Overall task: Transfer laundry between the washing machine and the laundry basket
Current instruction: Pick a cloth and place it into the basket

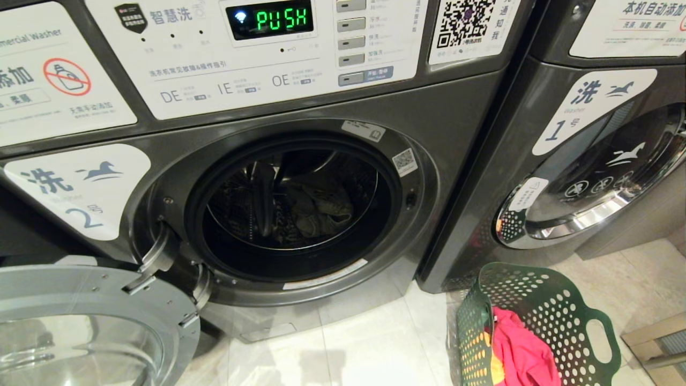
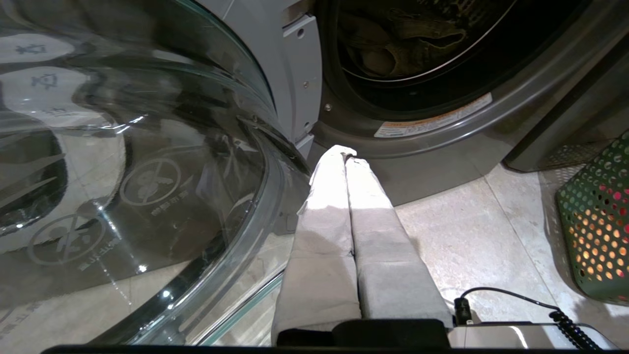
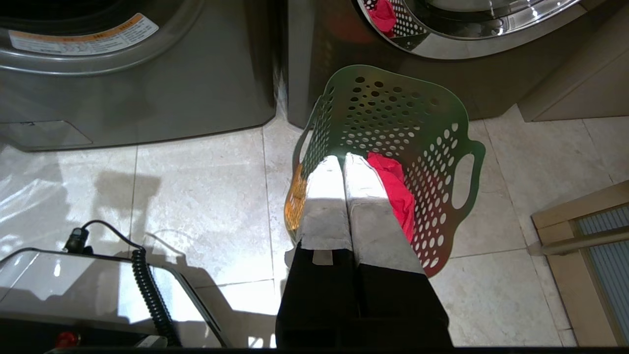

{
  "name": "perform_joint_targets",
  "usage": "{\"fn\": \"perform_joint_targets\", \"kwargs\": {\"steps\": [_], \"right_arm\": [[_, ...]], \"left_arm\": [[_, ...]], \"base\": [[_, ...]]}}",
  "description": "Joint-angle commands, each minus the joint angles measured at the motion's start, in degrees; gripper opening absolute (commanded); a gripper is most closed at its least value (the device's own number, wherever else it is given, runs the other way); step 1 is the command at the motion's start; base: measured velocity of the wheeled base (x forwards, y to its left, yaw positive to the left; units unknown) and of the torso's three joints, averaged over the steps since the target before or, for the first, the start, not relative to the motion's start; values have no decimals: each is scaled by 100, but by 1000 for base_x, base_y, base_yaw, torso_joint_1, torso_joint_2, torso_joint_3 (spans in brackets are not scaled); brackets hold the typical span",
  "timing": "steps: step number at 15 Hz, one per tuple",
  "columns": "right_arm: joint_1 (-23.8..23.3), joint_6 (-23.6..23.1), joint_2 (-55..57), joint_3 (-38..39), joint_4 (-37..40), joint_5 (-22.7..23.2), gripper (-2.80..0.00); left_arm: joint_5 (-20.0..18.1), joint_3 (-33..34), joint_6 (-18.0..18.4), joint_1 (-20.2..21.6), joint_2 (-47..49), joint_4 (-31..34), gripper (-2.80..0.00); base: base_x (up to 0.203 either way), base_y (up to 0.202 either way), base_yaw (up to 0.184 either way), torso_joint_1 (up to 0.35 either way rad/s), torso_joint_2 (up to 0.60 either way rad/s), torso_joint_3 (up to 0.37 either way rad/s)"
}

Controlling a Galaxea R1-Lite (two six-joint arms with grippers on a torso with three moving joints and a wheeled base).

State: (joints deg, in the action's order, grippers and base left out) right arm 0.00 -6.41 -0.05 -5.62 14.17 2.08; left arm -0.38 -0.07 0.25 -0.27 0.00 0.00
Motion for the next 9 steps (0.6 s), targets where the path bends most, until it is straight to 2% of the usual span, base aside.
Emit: {"fn": "perform_joint_targets", "kwargs": {"steps": [1, 9], "right_arm": [[0, -9, 14, -1, 7, 2, -280], [0, -18, 14, -1, 15, 2, -280]], "left_arm": [[3, -1, 2, 0, 0, 0, -280], [3, -1, 2, 0, 0, 0, -280]], "base": [[0, 0, 0, 0, 0, 0], [0, 0, 0, 0, 0, 0]]}}
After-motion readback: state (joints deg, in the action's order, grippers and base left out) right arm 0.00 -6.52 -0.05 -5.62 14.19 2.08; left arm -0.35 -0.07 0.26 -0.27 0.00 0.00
